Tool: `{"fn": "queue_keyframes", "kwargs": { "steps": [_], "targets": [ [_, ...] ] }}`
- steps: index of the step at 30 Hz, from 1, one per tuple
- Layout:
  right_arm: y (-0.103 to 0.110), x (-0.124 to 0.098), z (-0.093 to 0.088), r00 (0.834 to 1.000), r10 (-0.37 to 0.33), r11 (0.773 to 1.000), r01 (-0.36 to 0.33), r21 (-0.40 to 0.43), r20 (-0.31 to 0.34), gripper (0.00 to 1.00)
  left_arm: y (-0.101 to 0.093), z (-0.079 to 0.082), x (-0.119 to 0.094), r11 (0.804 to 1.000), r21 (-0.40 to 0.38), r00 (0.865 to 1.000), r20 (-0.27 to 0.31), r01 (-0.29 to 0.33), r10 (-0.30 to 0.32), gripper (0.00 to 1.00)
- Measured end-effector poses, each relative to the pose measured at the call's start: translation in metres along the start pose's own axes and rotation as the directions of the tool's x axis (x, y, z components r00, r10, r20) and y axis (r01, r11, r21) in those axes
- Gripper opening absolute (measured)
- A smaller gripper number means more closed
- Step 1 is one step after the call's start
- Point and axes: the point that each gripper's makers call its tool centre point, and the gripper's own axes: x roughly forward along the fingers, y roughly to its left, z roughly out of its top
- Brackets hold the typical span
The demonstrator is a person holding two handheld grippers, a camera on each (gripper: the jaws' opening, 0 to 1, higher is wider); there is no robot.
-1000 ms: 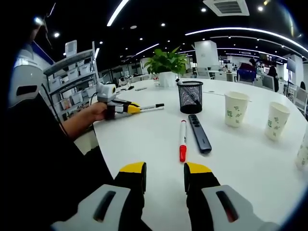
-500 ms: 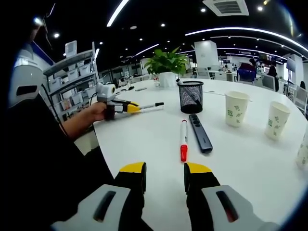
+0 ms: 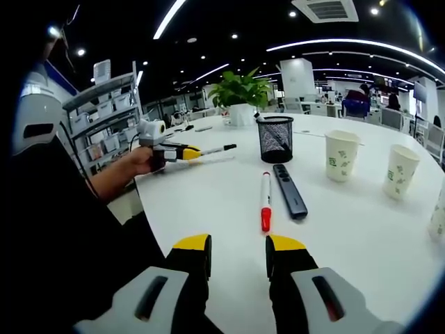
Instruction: Place the scattered laser pointers and whiteboard markers into the pen holder and stack the scattered paper cups together
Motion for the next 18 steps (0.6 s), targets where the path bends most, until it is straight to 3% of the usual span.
{"fn": "queue_keyframes", "kwargs": {
  "steps": [18],
  "targets": [
    [-0.0011,-0.0011,-0.0011,1.0,-0.001,1.0,0.001,0.004,0.002,0.34,-0.0046,0.0072,-0.0016,1.0,-0.004,1.0,0.016,0.008,-0.008,0.13]
  ]
}}
